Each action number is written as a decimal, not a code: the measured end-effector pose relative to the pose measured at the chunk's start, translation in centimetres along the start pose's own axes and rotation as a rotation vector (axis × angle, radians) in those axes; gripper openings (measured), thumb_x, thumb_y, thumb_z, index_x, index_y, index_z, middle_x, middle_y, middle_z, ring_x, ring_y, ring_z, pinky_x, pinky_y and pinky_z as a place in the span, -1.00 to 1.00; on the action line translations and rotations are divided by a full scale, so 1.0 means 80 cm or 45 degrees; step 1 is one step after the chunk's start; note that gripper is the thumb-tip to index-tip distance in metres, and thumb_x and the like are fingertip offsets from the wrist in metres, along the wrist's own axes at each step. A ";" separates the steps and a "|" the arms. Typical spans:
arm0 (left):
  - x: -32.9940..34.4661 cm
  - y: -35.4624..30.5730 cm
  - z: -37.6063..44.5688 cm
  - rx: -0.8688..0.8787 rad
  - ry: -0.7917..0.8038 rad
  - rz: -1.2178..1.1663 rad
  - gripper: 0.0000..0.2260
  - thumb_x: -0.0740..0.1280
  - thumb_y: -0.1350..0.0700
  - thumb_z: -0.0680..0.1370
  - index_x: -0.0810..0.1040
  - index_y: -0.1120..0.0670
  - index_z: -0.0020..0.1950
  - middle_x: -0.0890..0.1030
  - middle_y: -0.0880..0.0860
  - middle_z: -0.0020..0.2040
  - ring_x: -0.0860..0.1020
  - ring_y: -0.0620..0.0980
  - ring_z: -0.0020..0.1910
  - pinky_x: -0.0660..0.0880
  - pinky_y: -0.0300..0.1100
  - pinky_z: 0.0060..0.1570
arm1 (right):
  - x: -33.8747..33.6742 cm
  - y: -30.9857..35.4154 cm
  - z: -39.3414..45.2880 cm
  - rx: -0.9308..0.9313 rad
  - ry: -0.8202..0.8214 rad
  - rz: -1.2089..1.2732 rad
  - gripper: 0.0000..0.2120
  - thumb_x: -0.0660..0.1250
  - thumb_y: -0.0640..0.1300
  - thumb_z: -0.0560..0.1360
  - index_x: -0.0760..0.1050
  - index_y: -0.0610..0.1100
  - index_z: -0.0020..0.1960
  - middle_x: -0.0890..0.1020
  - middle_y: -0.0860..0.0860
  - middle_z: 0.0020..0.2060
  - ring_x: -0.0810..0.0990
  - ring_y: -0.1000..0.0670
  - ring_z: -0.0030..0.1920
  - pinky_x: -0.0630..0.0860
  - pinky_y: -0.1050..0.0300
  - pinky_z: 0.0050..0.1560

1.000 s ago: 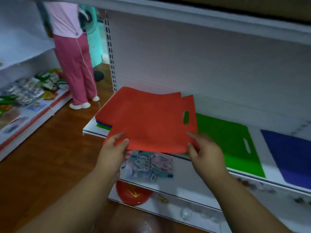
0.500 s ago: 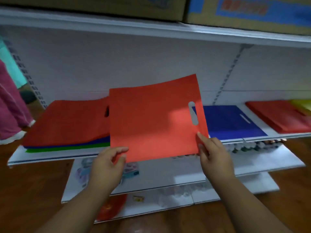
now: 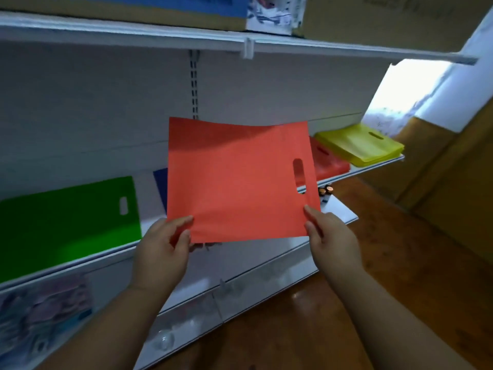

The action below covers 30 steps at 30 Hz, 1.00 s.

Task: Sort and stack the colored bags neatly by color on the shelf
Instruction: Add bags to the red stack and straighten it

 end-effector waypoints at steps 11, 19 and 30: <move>0.169 -0.051 0.136 -0.038 0.091 0.075 -0.73 0.34 0.15 0.57 0.62 -0.06 0.24 0.58 -0.03 0.06 0.57 0.01 0.07 0.47 -0.21 -0.04 | 0.016 -0.129 0.156 0.105 0.075 -0.045 -0.65 0.27 -0.11 0.59 0.50 0.00 0.37 0.62 -0.06 0.12 0.58 -0.12 0.12 0.53 0.00 0.05; 0.280 -0.109 0.215 0.040 0.082 0.241 -0.74 0.41 0.20 0.51 0.66 0.03 0.18 0.64 0.08 0.09 0.61 0.15 0.01 0.53 -0.08 -0.06 | 0.015 -0.231 0.287 0.150 0.075 -0.111 -0.63 0.30 -0.05 0.58 0.49 -0.03 0.38 0.61 -0.10 0.18 0.56 -0.17 0.15 0.48 0.00 0.07; 0.443 -0.163 0.250 -0.109 0.132 0.771 -0.75 0.53 0.26 0.31 0.73 0.06 -0.04 0.66 0.13 -0.20 0.63 0.17 -0.32 0.57 -0.09 -0.29 | 0.070 -0.374 0.448 -0.087 0.596 -0.339 -0.72 0.26 -0.01 0.58 0.56 -0.06 0.24 0.63 -0.11 0.09 0.57 -0.18 0.11 0.47 0.04 0.02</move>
Point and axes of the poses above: each hand's wrist, its own z-axis towards the middle knuckle, its own x-axis out of the palm, y = z × x, the point moved 4 cm from there along z, towards the middle knuckle
